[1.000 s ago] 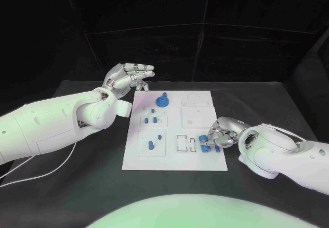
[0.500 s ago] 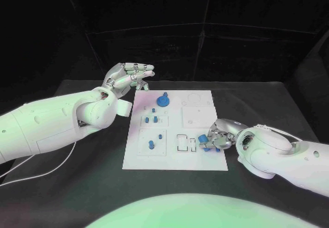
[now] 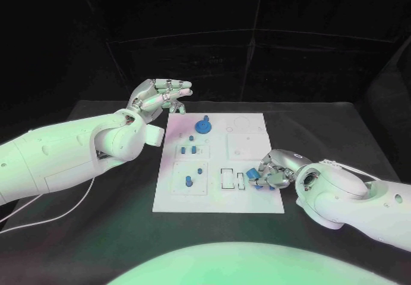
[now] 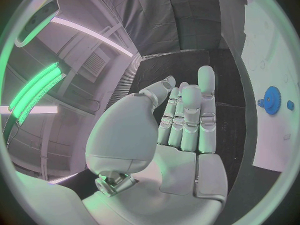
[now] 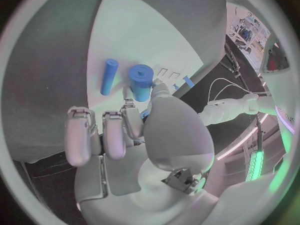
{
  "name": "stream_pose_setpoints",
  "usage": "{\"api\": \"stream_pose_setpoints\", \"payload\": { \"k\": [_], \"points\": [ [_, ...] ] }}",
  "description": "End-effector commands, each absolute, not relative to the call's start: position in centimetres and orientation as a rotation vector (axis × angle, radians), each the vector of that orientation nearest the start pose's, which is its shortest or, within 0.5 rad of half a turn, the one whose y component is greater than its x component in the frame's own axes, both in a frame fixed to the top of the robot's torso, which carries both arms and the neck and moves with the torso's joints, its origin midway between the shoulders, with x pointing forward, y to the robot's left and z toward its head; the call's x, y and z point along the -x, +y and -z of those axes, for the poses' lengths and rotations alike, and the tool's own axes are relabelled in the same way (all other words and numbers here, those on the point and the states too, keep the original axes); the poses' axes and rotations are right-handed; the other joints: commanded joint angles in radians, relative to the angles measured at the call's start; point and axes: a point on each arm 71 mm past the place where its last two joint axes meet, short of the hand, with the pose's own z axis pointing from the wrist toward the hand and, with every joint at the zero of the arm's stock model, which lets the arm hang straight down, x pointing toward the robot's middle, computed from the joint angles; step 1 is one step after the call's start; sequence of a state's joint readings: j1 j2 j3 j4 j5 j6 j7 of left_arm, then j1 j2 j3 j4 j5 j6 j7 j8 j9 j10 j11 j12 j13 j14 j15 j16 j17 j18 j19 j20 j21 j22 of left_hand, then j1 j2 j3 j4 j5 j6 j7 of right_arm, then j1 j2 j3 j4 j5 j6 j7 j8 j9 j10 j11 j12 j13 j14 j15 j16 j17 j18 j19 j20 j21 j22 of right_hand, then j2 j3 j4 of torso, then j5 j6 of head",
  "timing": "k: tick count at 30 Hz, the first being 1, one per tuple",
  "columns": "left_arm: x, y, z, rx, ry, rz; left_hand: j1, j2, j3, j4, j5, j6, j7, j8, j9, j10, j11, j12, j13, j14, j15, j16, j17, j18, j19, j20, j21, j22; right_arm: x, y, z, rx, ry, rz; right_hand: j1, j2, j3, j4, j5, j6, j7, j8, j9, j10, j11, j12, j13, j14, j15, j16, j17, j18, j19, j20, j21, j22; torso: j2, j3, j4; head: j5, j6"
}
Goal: Assemble the parts on the task board
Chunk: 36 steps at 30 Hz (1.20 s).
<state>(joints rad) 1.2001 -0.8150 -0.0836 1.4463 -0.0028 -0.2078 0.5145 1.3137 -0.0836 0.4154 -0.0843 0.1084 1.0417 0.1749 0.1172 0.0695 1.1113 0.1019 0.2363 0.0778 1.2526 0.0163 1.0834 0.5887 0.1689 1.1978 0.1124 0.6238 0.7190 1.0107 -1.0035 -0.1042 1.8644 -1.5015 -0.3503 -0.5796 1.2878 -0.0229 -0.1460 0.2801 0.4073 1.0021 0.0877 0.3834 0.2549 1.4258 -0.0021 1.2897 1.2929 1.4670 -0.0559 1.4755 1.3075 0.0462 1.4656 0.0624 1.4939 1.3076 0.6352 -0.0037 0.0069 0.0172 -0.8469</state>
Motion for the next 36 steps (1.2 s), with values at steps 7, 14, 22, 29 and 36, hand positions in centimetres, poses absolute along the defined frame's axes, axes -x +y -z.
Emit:
{"api": "stream_pose_setpoints", "payload": {
  "k": [7,14,22,29,36],
  "points": [
    [-49.6,21.1,18.9,1.035,1.375,1.663,0.006,0.004,-0.004,0.000,-0.003,-0.005,0.002,0.006,-0.001,-0.003,0.000,0.005,-0.001,-0.005,-0.001,-0.006,-0.001,0.014,0.001,0.001,-0.006,-0.001,-36.6,-20.1,24.7,-0.321,1.887,-0.530,-0.008,0.021,-0.013,0.005,0.021,0.024,-0.017,0.009,0.021,0.009,-0.003,0.002,0.001,0.065,-0.011,0.002,0.054,-0.014,0.014,-0.013,0.005,0.146,0.000,-0.0011,0.0054,-0.007,0.007],
    [-49.6,21.1,18.9,1.035,1.375,1.664,0.006,0.004,-0.004,0.000,-0.003,-0.005,0.002,0.006,-0.001,-0.003,0.000,0.005,-0.001,-0.005,-0.001,-0.006,-0.001,0.014,0.001,0.001,-0.006,-0.001,-36.3,-18.6,24.7,-0.330,1.918,-0.579,-0.018,0.025,-0.021,0.009,0.026,0.026,-0.018,0.011,0.025,0.012,-0.004,0.002,0.004,0.065,-0.013,0.003,0.056,-0.014,0.015,-0.015,0.006,0.148,0.000,-0.0010,0.0010,-0.001,0.008],
    [-49.6,21.0,18.8,1.034,1.376,1.666,0.005,0.005,-0.007,0.000,-0.003,-0.004,0.001,0.008,-0.001,-0.005,-0.001,0.008,-0.001,-0.005,-0.001,-0.006,-0.002,0.014,0.001,0.001,-0.007,-0.002,-36.4,-16.6,25.5,-0.290,2.016,-0.596,-0.050,0.040,-0.043,0.010,-0.004,0.029,-0.021,0.013,0.035,0.019,-0.007,0.005,0.013,0.066,-0.015,0.004,0.059,-0.015,0.015,-0.018,0.006,0.148,0.001,-0.0017,0.0030,0.000,0.007],
    [-49.6,21.0,18.8,1.034,1.377,1.667,0.005,0.005,-0.008,0.000,-0.003,-0.004,0.001,0.008,-0.001,-0.005,-0.001,0.008,-0.001,-0.005,-0.001,-0.006,-0.002,0.014,0.001,0.001,-0.007,-0.002,-36.6,-15.5,25.8,-0.270,2.028,-0.602,-0.054,0.044,-0.046,0.010,-0.008,0.031,-0.023,0.015,0.038,0.020,-0.008,0.006,0.015,0.066,-0.015,0.003,0.059,-0.015,0.015,-0.018,0.005,0.148,0.001,-0.0005,0.0017,0.004,0.006],
    [-49.6,20.9,18.8,1.034,1.378,1.668,0.005,0.005,-0.008,0.000,-0.003,-0.004,0.001,0.008,-0.001,-0.005,-0.001,0.008,-0.001,-0.005,-0.001,-0.006,-0.002,0.014,0.001,0.001,-0.007,-0.002,-37.0,-15.3,25.9,-0.261,2.010,-0.586,-0.064,0.047,-0.057,0.009,-0.025,0.035,-0.025,0.019,0.045,0.022,-0.010,0.005,0.017,0.066,-0.017,0.003,0.060,-0.014,0.015,-0.020,0.005,0.148,0.001,-0.0005,0.0020,0.006,0.006]
  ]
}}
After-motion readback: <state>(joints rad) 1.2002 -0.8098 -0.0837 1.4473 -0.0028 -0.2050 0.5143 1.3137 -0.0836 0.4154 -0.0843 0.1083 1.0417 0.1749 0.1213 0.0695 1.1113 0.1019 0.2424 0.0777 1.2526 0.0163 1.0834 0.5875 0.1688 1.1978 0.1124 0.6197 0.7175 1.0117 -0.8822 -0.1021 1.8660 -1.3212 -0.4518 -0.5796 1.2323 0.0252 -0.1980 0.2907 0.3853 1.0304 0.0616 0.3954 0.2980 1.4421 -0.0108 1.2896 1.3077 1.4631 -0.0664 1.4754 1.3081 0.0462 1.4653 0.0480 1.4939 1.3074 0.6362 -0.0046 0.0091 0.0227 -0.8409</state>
